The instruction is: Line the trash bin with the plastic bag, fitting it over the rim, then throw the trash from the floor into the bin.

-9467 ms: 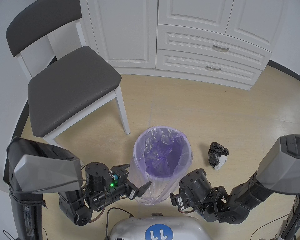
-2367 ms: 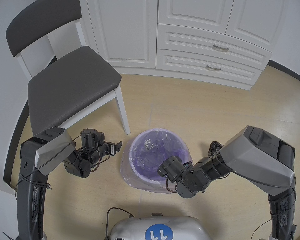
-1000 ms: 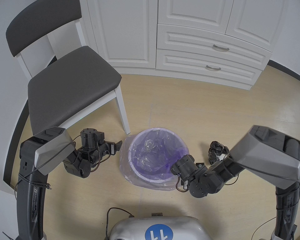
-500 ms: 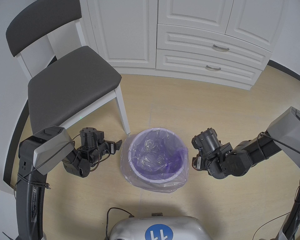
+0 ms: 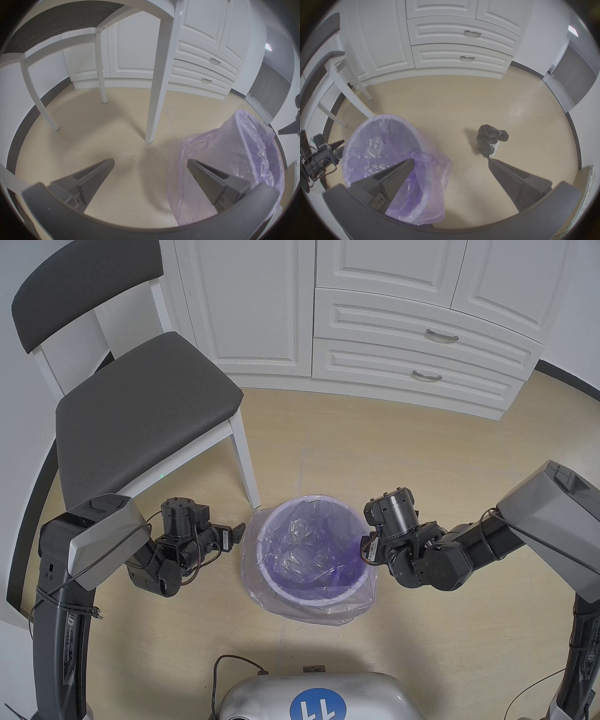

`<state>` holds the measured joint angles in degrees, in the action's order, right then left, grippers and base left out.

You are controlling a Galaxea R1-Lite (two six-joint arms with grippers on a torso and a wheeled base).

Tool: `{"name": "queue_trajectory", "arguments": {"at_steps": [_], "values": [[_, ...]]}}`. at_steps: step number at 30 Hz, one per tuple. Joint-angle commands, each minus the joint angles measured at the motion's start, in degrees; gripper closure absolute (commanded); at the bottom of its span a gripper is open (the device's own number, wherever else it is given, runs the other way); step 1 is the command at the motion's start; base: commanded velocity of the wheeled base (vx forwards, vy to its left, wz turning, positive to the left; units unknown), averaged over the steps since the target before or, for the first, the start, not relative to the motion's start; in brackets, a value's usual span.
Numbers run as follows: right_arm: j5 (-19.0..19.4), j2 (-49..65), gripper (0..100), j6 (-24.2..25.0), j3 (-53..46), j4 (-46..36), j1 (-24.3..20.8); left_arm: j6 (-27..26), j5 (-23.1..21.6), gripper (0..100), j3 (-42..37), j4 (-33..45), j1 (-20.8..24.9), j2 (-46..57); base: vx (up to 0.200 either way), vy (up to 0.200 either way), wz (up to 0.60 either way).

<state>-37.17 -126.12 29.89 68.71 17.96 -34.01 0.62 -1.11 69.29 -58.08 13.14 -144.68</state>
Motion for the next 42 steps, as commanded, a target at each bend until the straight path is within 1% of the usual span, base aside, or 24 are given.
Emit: {"name": "queue_trajectory", "arguments": {"at_steps": [1,10,14,18,21,26,31,35,38,42], "values": [[-0.1,-3.9,0,-0.4,2.3,0.1,-0.3,0.0,0.1,0,0.0,0.0,0.0,-0.3,0.000,0.000,0.00],[-0.1,-5.9,0,-1.4,4.6,0.1,0.3,0.0,0.1,0,0.2,0.0,-0.1,-0.3,0.000,0.000,0.00],[-0.1,-6.1,0,-1.5,6.3,0.1,2.1,0.0,0.1,0,0.2,0.0,-0.1,-0.3,0.000,0.000,0.00],[-0.1,-5.6,0,-1.8,7.1,0.1,2.7,0.0,0.1,0,0.4,0.0,-0.2,-0.3,0.000,0.000,0.00],[-0.1,-4.8,0,-2.9,7.2,0.1,3.4,0.0,0.1,0,0.4,0.0,-0.2,-0.3,0.000,0.000,0.00],[-0.1,-4.1,0,-2.8,7.1,0.1,3.8,0.0,0.0,0,0.3,0.0,-0.2,-0.3,0.000,0.000,0.00],[0.0,-4.3,0,-2.7,7.1,0.1,5.4,0.0,0.0,0,0.1,0.0,-0.1,-0.3,0.000,0.000,0.00],[0.3,-5.1,0,-2.7,7.3,0.2,6.5,0.0,0.0,0,0.0,0.0,0.0,-0.8,0.000,0.000,0.00],[1.3,-5.7,0,-2.3,7.4,0.6,6.9,0.0,0.1,0,0.0,0.0,0.1,-1.0,0.000,0.000,0.00],[2.1,-7.6,0,-2.2,7.4,3.0,7.2,0.0,0.1,0,-0.1,0.0,0.2,-1.6,0.000,0.000,0.00]]}}
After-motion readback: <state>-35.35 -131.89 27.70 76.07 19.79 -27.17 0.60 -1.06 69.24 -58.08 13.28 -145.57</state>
